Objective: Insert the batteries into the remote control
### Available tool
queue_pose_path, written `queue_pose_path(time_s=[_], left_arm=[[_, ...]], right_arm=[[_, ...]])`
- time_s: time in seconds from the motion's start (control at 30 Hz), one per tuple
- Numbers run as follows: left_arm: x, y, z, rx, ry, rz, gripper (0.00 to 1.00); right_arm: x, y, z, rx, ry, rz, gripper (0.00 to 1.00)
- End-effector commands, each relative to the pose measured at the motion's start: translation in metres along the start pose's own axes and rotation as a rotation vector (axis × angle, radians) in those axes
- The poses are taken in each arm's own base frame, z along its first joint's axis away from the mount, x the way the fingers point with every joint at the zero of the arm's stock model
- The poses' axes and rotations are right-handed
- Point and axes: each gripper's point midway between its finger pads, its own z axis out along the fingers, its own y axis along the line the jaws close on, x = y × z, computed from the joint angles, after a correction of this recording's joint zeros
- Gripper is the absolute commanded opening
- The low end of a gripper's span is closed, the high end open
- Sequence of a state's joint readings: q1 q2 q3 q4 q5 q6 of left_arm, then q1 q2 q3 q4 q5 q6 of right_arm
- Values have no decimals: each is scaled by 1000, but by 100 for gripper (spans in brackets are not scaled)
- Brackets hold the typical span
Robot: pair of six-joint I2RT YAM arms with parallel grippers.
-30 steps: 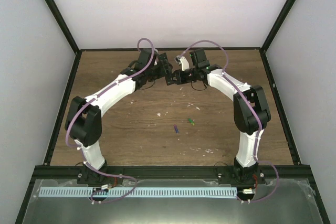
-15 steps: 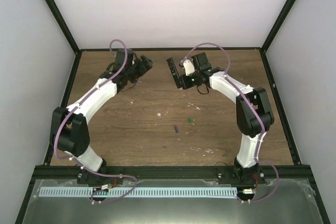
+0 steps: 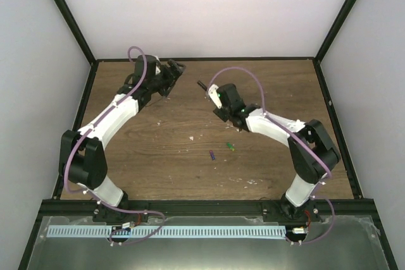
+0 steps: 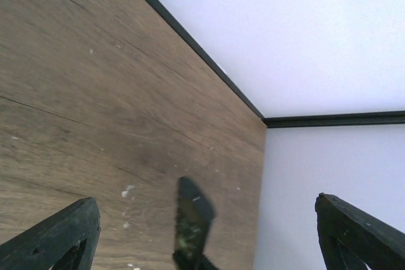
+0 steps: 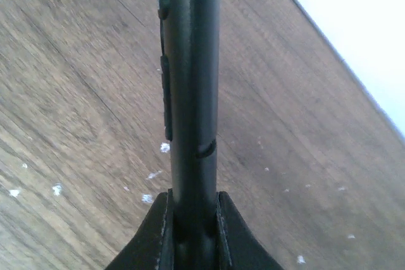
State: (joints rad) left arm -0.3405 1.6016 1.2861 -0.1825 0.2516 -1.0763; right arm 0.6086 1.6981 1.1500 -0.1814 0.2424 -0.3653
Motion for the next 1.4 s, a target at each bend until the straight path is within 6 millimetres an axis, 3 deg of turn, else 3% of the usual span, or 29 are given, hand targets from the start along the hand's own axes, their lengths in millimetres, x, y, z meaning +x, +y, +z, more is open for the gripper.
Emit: queue_pose_path(time_s=[0.0, 0.33, 0.67, 1.07, 1.37], left_arm=[[7, -11, 7, 85, 51, -49, 93], [24, -1, 11, 83, 115, -58, 93], [38, -6, 17, 96, 154, -56, 92], [48, -6, 23, 74, 175, -19, 85], [51, -10, 26, 77, 170, 7, 74]], right_arm=[[-22, -30, -22, 296, -126, -152, 1], [-26, -43, -41, 620, -230, -309, 1], [-42, -10, -33, 600, -270, -396, 1], [-56, -4, -30, 611, -266, -434, 1], [-56, 3, -27, 605, -259, -454, 1]])
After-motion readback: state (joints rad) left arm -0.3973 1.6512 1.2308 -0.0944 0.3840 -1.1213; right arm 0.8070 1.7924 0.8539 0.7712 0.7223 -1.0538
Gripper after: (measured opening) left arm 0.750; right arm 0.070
